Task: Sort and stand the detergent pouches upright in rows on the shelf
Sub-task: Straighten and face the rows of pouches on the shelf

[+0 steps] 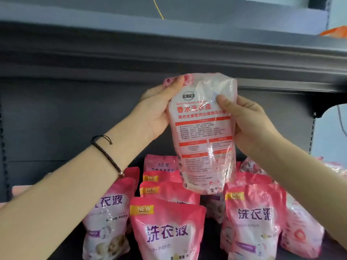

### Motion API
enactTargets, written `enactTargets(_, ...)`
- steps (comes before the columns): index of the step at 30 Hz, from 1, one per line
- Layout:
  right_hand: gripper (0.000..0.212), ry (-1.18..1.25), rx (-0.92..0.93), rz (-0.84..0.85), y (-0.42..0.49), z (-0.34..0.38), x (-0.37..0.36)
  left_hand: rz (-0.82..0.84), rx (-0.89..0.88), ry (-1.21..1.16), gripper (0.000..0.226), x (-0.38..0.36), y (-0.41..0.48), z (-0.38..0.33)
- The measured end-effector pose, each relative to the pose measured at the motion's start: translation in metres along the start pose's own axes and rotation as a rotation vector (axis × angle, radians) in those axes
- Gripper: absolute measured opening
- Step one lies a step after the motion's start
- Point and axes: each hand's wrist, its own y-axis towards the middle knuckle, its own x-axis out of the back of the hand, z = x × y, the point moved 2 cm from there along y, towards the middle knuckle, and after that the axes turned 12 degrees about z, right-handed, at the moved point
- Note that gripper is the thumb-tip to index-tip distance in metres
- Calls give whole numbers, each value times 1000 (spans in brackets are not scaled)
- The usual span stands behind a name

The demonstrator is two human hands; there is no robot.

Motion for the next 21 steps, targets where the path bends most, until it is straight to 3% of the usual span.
enactTargets(4,19,30,-6,-48,-35,7,23,33,38,29,32,-30,-16,24)
enactTargets(12,19,37,92,-102,-84,21,103,205,52,224,33,-103,-49,102)
enactTargets(21,14,51,21,-23,-123,14,226,41,-54,112,28,-193,-59,214)
